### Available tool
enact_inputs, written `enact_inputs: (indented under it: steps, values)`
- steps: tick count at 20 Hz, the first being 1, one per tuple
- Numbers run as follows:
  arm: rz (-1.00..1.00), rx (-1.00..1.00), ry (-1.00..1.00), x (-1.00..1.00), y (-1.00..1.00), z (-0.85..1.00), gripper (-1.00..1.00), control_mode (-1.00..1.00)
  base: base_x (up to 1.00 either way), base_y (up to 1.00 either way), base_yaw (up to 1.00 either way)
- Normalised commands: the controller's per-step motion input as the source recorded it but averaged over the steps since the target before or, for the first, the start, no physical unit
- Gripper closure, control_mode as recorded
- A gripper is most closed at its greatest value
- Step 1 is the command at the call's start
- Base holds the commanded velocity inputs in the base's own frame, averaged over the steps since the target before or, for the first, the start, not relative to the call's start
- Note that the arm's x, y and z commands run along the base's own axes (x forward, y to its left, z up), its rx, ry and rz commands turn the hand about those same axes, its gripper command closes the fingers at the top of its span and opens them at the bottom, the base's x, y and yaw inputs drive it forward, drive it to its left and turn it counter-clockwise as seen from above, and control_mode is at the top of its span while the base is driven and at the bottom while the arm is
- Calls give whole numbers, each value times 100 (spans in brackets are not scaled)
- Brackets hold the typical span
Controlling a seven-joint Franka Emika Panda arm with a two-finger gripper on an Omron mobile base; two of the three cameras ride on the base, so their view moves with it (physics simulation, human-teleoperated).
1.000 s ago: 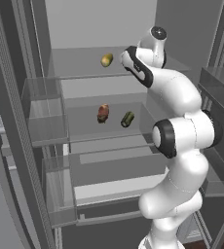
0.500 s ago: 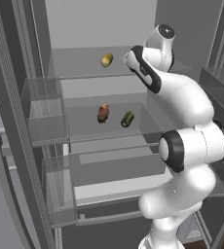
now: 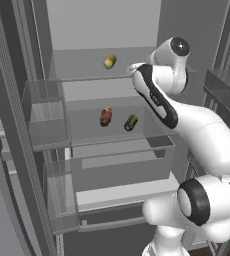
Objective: Place one cucumber and one steak in each tupperware on the nearby counter, to pack two identical lunches.
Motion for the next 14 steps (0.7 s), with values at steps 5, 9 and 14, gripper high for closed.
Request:
enact_inputs:
  steps: [5,9,14]
  values:
    - [0,-2,15,-100,11,5,100,-100,0,0,0]
    - [0,-2,24,-100,0,4,100,-100,0,0,0]
    - [0,-1,15,-100,4,-1,100,-100,0,0,0]
